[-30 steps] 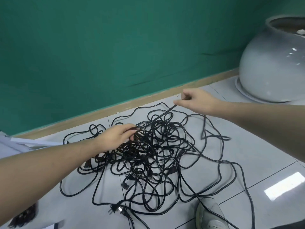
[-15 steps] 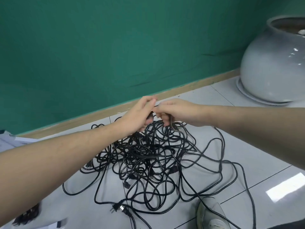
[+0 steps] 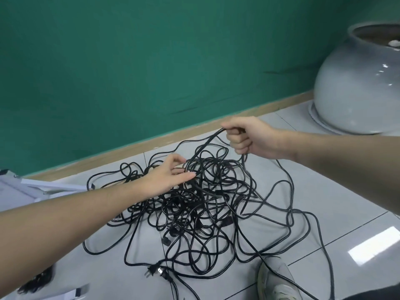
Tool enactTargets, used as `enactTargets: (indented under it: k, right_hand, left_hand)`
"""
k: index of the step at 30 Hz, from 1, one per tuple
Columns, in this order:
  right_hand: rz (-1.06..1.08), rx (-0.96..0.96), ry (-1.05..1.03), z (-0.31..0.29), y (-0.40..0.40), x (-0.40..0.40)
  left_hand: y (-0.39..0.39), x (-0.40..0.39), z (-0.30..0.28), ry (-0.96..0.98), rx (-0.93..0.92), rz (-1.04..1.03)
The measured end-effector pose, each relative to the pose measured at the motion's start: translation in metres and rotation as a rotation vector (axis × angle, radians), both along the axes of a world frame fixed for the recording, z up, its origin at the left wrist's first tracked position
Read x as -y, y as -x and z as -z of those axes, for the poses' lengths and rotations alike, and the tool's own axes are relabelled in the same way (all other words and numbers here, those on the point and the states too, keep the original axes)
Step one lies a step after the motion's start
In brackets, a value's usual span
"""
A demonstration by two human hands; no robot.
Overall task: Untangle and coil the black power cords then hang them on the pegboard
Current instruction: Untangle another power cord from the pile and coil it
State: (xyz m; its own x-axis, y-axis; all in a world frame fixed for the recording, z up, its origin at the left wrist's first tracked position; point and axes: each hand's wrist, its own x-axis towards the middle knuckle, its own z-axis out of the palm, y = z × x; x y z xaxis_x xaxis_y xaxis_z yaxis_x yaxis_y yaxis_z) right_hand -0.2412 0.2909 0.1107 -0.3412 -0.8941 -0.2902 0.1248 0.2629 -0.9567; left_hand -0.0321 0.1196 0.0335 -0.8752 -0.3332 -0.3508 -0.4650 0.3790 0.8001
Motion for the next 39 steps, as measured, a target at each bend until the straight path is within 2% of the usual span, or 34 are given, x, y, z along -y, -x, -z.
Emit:
enactTargets:
  k: [3, 5, 6, 8, 10, 12, 15, 18, 21, 25, 28, 30, 32, 36, 39]
  right_hand:
    - [-0.082, 0.003, 0.039, -0.005, -0.010, 0.006]
    - [-0.026, -0.045, -0.008, -0.005, -0.010, 0.009]
    - [0.016, -0.117, -0.071, -0.005, -0.007, 0.008]
    - [0.025, -0.393, -0.226, -0.003, -0.002, 0.000]
    - [-0.080, -0.696, -0.338, -0.002, 0.000, -0.008]
    - [-0.229, -0.824, -0.354, -0.009, -0.013, -0.011]
    - [-0.328, -0.696, -0.225, -0.022, -0.042, -0.001]
    - [-0.218, -0.586, -0.096, -0.031, -0.063, 0.005]
    - [-0.093, -0.570, -0.064, -0.042, -0.069, -0.001]
    - [0.019, -0.239, 0.106, -0.059, -0.069, -0.010]
    - [0.060, -0.195, 0.137, -0.067, -0.066, -0.018]
    - [0.092, -0.223, 0.109, -0.068, -0.065, -0.025]
    - [0.145, -0.258, 0.039, -0.066, -0.060, -0.029]
    - [0.193, -0.298, -0.160, -0.061, -0.043, -0.036]
    - [0.122, -0.480, -0.327, -0.059, -0.043, -0.040]
  left_hand:
    - [0.012, -0.021, -0.009, 0.018, -0.020, 0.093]
    - [0.017, -0.029, -0.018, 0.014, -0.027, 0.104]
    - [0.017, -0.032, -0.021, -0.025, -0.039, 0.074]
    - [0.016, -0.033, -0.027, -0.134, -0.113, -0.018]
    - [0.019, -0.033, -0.037, -0.149, -0.182, -0.098]
    - [0.026, -0.039, -0.049, -0.176, -0.264, -0.224]
    - [0.036, -0.050, -0.066, -0.187, -0.376, -0.356]
    - [0.038, -0.060, -0.089, -0.216, -0.444, -0.387]
    - [0.029, -0.058, -0.093, -0.338, -0.470, -0.221]
    - [0.004, -0.065, -0.071, -0.260, -0.260, 0.052]
    - [-0.013, -0.068, -0.050, -0.086, -0.004, 0.172]
    - [-0.025, -0.067, -0.044, 0.055, 0.095, 0.193]
    - [-0.033, -0.065, -0.048, 0.153, 0.100, 0.141]
    - [-0.042, -0.059, -0.060, 0.198, -0.033, -0.053]
    - [-0.047, -0.055, -0.077, 0.206, -0.099, -0.142]
